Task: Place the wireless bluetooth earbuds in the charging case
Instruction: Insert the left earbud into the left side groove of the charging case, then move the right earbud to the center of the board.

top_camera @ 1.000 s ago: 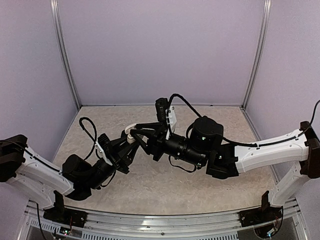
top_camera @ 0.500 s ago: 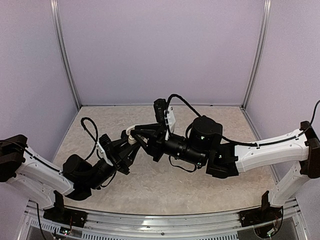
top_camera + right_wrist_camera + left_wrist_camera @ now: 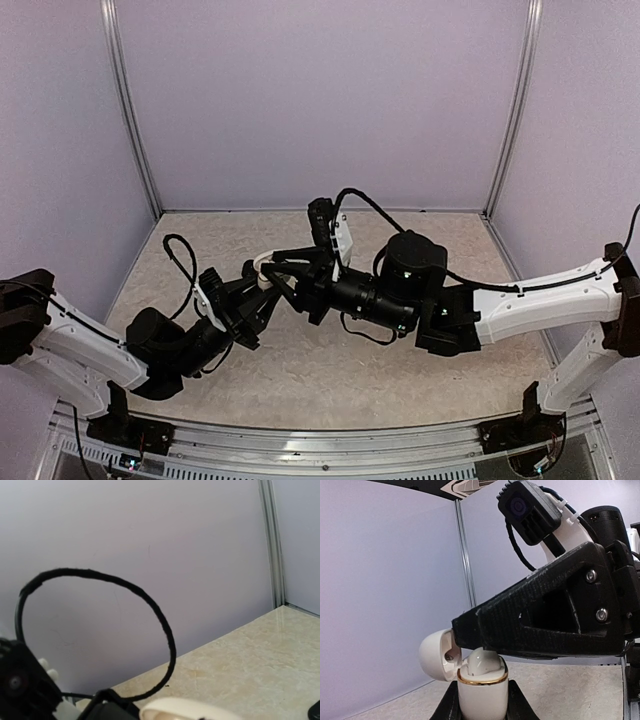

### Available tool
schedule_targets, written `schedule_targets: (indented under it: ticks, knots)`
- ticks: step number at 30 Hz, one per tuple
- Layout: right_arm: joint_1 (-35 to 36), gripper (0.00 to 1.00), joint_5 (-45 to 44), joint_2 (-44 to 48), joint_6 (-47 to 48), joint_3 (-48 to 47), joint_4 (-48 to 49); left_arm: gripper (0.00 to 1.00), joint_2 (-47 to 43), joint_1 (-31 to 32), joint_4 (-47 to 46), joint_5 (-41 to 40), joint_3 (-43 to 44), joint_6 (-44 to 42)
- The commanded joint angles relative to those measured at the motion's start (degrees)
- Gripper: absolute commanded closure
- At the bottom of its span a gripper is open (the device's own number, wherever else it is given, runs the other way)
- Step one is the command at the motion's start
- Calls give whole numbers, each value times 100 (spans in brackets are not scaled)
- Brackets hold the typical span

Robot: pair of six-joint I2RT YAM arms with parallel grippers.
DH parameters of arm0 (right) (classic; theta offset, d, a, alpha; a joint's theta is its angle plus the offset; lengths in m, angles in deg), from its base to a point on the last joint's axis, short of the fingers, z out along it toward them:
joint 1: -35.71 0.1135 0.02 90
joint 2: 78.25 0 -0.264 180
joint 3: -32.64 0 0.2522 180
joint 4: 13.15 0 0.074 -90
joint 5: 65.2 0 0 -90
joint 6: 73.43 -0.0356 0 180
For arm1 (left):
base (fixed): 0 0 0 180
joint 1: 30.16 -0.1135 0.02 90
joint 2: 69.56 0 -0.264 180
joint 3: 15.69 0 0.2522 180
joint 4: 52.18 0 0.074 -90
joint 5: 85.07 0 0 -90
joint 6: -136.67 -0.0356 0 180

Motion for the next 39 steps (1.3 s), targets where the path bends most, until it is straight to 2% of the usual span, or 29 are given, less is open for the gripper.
schedule_targets:
  ticks: [1, 4, 10, 14, 17, 18, 23, 27, 30, 33, 39]
  knots:
    - [31, 66, 63, 294, 192, 191, -405, 100, -217, -25, -357, 440, 86, 134]
    - [32, 59, 106, 529, 383, 279, -434, 100, -261, -70, -300, 526, 65, 204]
    - [31, 36, 5, 1124, 943, 595, -455, 100, -414, -171, -106, 767, -27, 377]
    - [-3, 17, -271, 1550, 1449, 779, -641, 100, -567, -191, 121, 939, -78, 376]
    - [-122, 2, -565, 1859, 1553, 801, -1211, 100, -690, -212, 357, 1028, -88, 401]
    - [-231, 1, -543, 1923, 1468, 725, -1625, 100, -736, -218, 438, 1052, -90, 411]
    - [-1227, 2, 117, 2170, 646, 523, -3207, 100, -872, -226, 645, 1107, -182, 460]
    - [-1909, 7, 35, 2415, 251, 724, -3996, 100, -917, -255, 718, 1109, -230, 510]
    - [-2671, 15, 314, 2526, -281, 1159, -4138, 100, -919, -268, 737, 1116, -231, 537]
    - [-3084, 24, 584, 2400, -729, 1542, -4158, 100, -891, -272, 706, 1118, -224, 554]
    - [-3451, 27, 576, 1582, -1106, 1819, -4172, 100, -855, -283, 671, 1124, -230, 581]
